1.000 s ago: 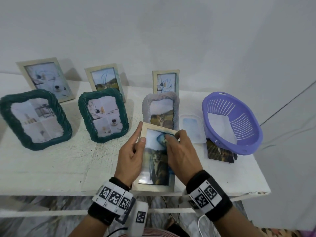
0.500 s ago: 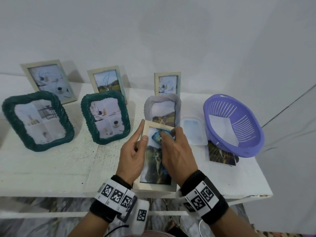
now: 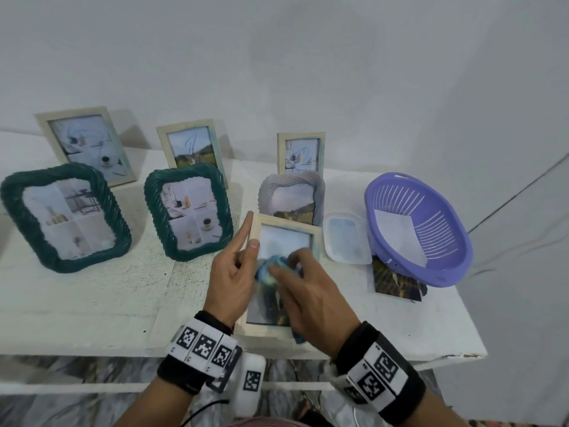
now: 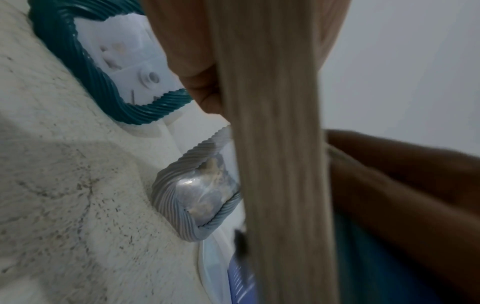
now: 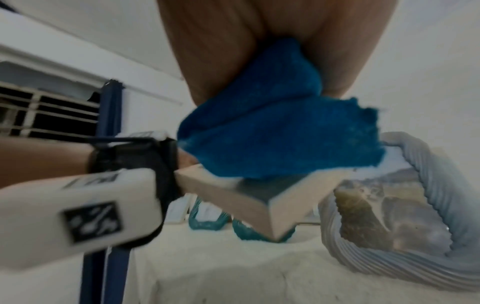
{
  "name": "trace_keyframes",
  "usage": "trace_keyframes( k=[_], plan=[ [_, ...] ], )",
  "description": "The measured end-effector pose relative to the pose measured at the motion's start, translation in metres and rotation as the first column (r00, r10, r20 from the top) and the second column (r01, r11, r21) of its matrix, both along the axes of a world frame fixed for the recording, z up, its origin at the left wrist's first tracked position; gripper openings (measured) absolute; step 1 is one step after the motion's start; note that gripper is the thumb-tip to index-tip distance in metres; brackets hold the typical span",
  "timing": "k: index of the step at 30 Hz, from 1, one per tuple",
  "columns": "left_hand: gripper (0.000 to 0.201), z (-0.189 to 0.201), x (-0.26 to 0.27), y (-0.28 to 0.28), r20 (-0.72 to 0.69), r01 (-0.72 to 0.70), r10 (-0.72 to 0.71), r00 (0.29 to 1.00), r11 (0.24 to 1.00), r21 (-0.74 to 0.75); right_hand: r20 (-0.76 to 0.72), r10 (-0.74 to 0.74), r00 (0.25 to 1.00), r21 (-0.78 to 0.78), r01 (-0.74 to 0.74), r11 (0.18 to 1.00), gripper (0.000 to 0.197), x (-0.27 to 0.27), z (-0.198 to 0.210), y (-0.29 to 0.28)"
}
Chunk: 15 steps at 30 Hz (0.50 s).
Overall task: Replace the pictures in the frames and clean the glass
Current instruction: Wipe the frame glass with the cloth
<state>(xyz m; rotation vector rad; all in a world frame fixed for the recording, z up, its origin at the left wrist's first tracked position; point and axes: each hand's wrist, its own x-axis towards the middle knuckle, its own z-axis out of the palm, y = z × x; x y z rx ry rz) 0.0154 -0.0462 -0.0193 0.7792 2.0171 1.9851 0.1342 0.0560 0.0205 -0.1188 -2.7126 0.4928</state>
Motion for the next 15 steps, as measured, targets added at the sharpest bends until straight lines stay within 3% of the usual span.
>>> trace_keyframes(
  k=[3,5,9,11,15],
  plan=[
    [0.044,-0.009,-0.008,-0.003,0.014,-0.027,0.028,1.0,0.999,-0.016,0.153,0.064,0.986,0.135,-0.085,0.987,0.03,0.013,-0.009,0.002],
    [0.044,-0.012,-0.008,-0.004,0.023,-0.012,0.013,1.0,1.0,-0.021,0.145,-0.027,0.989,0.173,0.002,0.985,0.035,0.01,-0.011,0.011],
    [0.044,-0.007,-0.002,0.0,0.007,-0.002,0.002,1.0,1.0,-0.017,0.021,-0.219,0.976,0.105,0.216,0.971,0.032,-0.009,-0.007,0.017],
    [0.045,-0.006,-0.005,0.001,0.003,0.01,-0.01,1.0,1.0,-0.017,0.009,-0.156,0.988,0.069,0.155,0.986,0.027,-0.009,-0.006,0.008],
    [0.045,-0.009,-0.01,-0.001,0.043,-0.032,0.033,0.999,0.999,-0.034,0.172,0.105,0.98,0.115,-0.125,0.985,0.031,0.014,-0.009,-0.002]
  ],
)
